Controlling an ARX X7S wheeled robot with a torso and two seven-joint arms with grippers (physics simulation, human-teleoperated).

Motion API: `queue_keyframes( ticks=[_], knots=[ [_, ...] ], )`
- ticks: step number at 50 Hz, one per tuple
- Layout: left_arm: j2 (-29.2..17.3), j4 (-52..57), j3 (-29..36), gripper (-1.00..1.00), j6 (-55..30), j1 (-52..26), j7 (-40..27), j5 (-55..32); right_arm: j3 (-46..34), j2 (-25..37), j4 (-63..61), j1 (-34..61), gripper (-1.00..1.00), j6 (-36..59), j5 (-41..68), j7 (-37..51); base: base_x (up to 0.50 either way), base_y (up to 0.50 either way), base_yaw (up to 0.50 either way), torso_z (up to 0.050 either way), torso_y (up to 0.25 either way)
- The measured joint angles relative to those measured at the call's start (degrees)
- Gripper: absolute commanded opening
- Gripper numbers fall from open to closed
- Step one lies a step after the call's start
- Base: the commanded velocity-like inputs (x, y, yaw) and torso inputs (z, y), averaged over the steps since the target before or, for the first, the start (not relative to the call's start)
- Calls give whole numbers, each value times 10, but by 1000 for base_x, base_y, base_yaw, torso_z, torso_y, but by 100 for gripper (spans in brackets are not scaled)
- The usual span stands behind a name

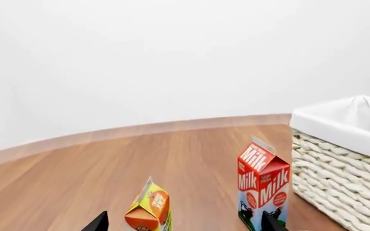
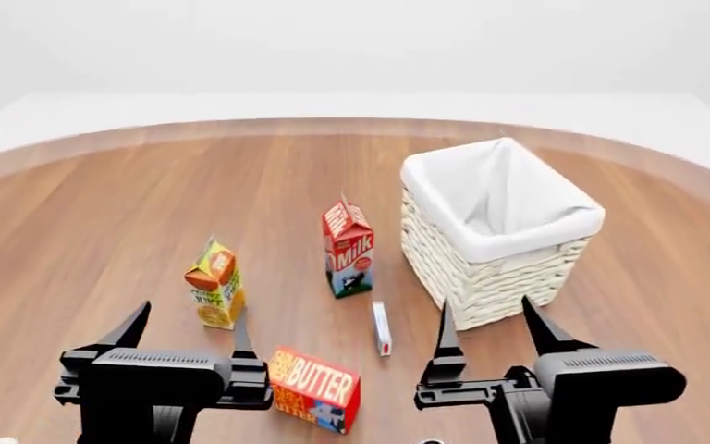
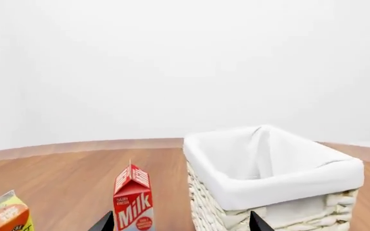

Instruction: Pick up the cream cheese box and the butter, and put them in the basket.

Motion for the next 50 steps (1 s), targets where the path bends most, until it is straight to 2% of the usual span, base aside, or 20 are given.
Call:
queue_keyframes(
  ticks=[9,42,50],
  knots=[
    [-2,-2,3,100,1,-2,-2,-4,2,3,0,0,100,-9,11,-1,454,0,0,0,1],
    [-12,-1,12,100,8,-2,-12,-11,-7,12,2,-2,100,-29,24,6,3,0,0,0,0],
    [-15,-1,14,100,10,-1,-15,-13,-3,13,-1,-8,100,-44,38,1,424,0,0,0,0]
  ],
)
